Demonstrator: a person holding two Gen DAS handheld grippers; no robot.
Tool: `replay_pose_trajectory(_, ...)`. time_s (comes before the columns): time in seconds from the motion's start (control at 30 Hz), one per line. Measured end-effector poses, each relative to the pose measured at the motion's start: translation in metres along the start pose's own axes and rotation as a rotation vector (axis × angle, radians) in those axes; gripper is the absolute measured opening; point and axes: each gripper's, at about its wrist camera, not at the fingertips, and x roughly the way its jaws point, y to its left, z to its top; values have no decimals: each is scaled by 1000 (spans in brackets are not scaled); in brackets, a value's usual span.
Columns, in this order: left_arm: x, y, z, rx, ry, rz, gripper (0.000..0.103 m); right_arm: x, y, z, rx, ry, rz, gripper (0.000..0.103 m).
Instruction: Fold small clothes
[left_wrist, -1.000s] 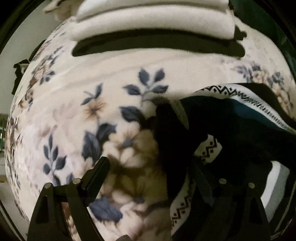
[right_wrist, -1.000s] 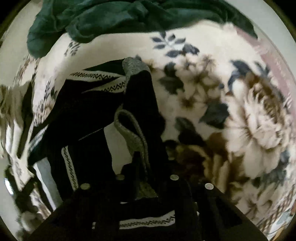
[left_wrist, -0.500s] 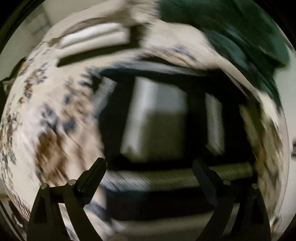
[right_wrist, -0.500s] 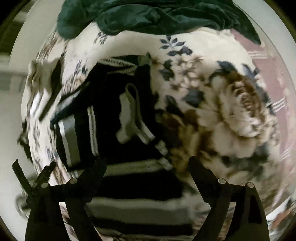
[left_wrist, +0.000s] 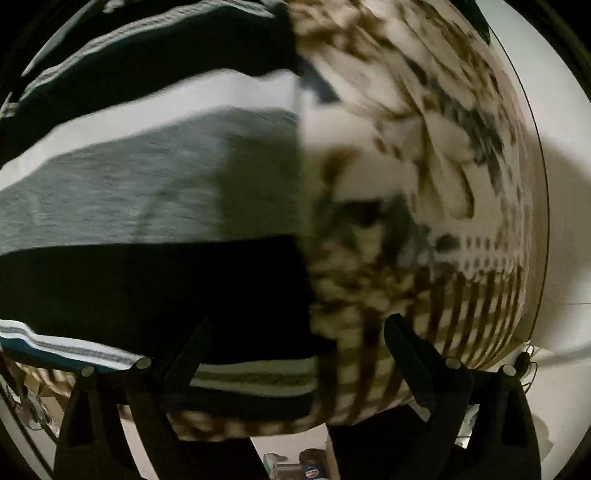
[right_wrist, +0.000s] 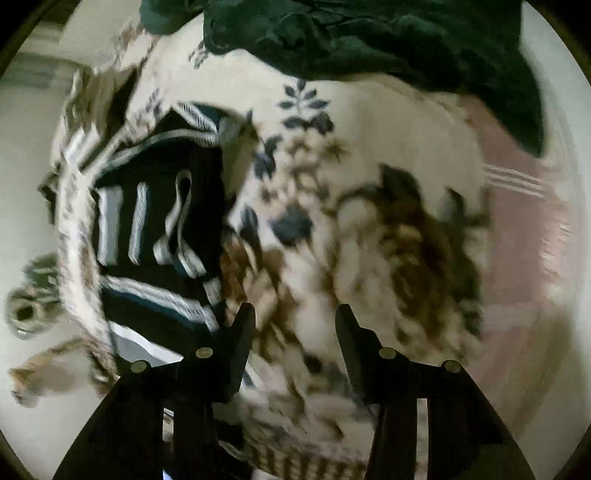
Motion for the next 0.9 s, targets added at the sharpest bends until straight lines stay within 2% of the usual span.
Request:
replay_pose_trajectory(0.1, 19, -12, 2, 15, -14, 76, 95, 25, -5, 37, 46, 17, 117, 54)
replay_pose_trajectory(0.17, 24, -12, 6, 15, -46, 97, 86, 47, -3, 64, 85, 24, 206, 55)
replay_pose_trajectory(0.23, 21, -12, 7, 14, -94, 118, 48, 68, -2, 87, 140, 29, 275, 56)
replay_pose_trajectory(0.27, 17, -11, 7, 12, -110, 127, 38, 81, 0, 98, 166, 40, 306, 60)
replay_pose_trajectory(0.3, 12, -8, 8, 7, -122, 135, 13, 92, 2, 107, 187, 53, 327, 61)
replay_pose_trajectory(0.33, 7, -6, 7, -5, -140, 138, 6, 103, 5, 115, 211, 65, 345, 61)
replay_pose_trajectory(0.4, -6, 6, 5, -43, -168, 102, 5, 123, 11, 124, 243, 104, 352, 61)
replay_pose_trajectory(0.43, -12, 12, 3, -55, -182, 98, 5, 128, 18, 126, 239, 94, 327, 58)
replay_pose_trajectory(0.5, -33, 23, -2, -79, -225, 95, 5, 127, 34, 128, 180, 74, 268, 7)
replay_pose_trajectory(0.53, -44, 28, -5, -90, -242, 88, 5, 122, 44, 128, 151, 58, 231, 7)
replay_pose_trajectory(0.73, -104, 62, -28, -196, -315, 36, 4, 83, 95, 133, 51, 15, 167, 6)
replay_pose_trajectory(0.9, -141, 124, -54, -370, -383, -35, 4, 46, 156, 136, -24, -16, 138, 6)
